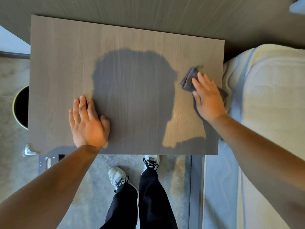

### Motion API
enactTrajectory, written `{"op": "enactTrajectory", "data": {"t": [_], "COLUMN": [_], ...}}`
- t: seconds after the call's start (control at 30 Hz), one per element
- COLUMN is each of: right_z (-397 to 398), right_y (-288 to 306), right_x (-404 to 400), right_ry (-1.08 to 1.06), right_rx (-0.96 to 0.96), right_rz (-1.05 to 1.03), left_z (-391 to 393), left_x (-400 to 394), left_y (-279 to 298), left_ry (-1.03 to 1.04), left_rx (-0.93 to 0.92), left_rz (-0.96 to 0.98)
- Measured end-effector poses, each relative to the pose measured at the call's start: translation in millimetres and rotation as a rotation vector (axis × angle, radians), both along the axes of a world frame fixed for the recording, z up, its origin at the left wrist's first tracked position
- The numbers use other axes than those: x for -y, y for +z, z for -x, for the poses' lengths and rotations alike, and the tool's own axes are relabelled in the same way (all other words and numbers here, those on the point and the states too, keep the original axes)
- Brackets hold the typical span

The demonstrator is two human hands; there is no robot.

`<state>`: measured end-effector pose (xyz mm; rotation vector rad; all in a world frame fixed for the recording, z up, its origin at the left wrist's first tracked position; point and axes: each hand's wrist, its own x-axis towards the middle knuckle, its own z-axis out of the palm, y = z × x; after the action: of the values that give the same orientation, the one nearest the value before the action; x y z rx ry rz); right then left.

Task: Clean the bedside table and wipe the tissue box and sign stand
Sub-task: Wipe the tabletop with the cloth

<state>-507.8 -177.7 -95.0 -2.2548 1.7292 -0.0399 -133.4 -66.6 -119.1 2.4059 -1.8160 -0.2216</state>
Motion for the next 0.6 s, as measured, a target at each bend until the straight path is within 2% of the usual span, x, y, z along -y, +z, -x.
{"op": "enactTrajectory", "data": {"t": [0.2, 0.33, 0.5, 0.6], "right_z": [-20, -45, -73, -79], "right_y": [-4, -7, -13, -11], "right_x": [-118, -191, -227, -237], "right_ry": [0.009, -0.035, -0.095, -0.055], "right_rx": [0.024, 0.135, 0.213, 0.198], "right_rz": [-0.036, 0.009, 0.037, -0.062], "left_z": [1, 0, -1, -1], "left_x": [0, -1, 0, 0], "left_y": [3, 4, 5, 7], "left_ry": [0.003, 0.002, -0.013, -0.024], "left_rx": [-0.004, -0.036, -0.054, -0.065], "left_rz": [0.011, -0.008, -0.029, -0.034]}}
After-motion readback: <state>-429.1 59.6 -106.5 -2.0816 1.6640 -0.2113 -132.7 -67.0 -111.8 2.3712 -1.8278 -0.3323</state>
